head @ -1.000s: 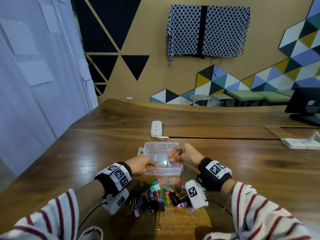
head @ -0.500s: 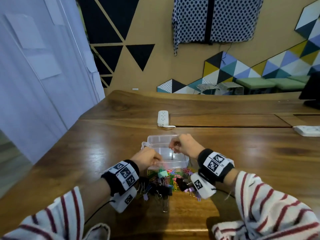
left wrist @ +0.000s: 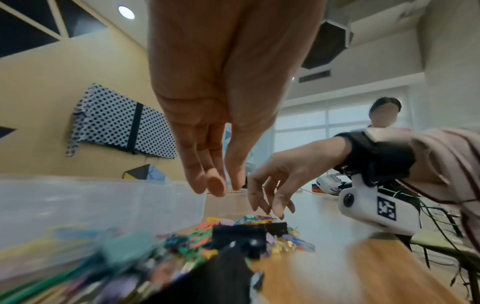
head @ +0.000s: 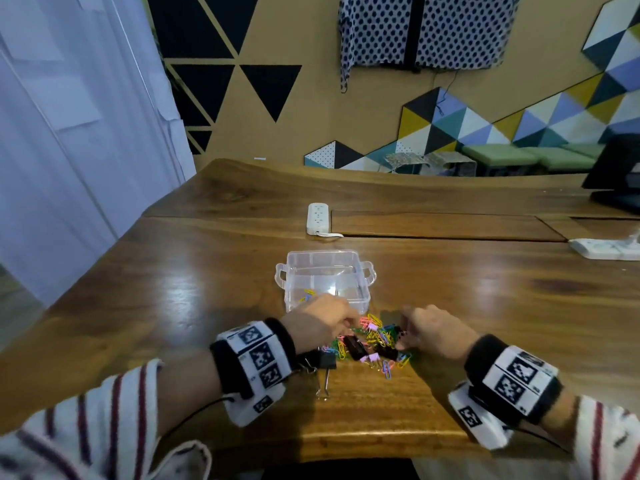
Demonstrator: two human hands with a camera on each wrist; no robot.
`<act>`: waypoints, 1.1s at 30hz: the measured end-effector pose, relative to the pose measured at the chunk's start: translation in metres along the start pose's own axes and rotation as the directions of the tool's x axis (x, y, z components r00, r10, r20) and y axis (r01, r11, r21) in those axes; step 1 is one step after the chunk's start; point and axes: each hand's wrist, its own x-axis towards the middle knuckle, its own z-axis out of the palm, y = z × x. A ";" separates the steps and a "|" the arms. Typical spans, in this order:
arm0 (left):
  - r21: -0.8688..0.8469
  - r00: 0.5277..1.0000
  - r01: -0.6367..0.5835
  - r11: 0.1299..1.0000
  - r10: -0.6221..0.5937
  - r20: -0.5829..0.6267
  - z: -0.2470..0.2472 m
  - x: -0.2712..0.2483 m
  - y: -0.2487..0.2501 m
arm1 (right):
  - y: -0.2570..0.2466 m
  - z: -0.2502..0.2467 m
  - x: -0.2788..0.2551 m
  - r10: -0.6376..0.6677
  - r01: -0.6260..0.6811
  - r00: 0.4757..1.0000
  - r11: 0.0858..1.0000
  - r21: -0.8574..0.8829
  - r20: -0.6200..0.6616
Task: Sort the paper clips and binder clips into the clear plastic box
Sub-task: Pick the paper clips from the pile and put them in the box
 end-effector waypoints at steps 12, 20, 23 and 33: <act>0.003 0.993 0.012 1.000 -0.013 0.115 0.018 0.061 0.050 | 0.010 -0.002 0.009 0.089 -0.081 0.995 0.978 0.193 -0.035; -0.197 0.999 0.035 0.980 -0.031 0.020 0.015 0.054 0.041 | 0.026 -0.010 0.010 0.059 -0.023 0.996 0.887 0.461 -0.063; -0.277 0.997 0.079 0.958 -0.083 -0.004 0.007 0.056 0.039 | 0.029 -0.019 0.005 0.030 0.008 0.998 0.764 0.645 -0.048; -0.229 0.967 0.183 0.956 -0.217 -0.134 -0.049 0.030 -0.021 | 0.013 -0.037 0.007 -0.097 0.071 0.995 0.628 0.775 -0.012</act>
